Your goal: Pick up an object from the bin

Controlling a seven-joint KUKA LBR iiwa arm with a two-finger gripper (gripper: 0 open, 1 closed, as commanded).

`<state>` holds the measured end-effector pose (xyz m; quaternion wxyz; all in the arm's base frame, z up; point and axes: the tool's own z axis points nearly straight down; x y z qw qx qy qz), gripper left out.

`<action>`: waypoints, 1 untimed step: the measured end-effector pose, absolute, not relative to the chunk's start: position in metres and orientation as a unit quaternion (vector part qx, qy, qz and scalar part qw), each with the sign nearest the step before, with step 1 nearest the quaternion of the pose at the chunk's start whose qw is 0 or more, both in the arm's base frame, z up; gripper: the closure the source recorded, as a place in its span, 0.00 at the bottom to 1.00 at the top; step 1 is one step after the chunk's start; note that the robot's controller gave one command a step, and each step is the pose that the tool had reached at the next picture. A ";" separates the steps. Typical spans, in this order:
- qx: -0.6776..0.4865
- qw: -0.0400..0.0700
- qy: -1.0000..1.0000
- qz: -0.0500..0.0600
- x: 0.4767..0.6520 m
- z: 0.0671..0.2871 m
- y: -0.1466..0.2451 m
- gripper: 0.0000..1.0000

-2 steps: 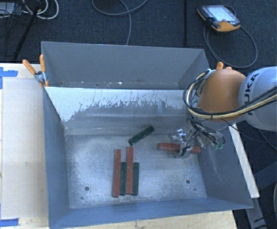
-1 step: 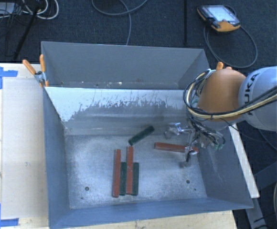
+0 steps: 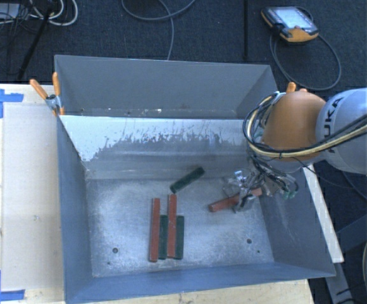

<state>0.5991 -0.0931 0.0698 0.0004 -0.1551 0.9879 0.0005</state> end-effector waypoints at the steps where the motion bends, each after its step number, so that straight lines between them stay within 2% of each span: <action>1: -0.155 0.000 0.988 0.000 0.599 0.070 -0.093 1.00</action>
Offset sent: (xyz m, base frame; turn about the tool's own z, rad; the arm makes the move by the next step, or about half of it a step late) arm -0.0124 0.0120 0.1390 -0.0013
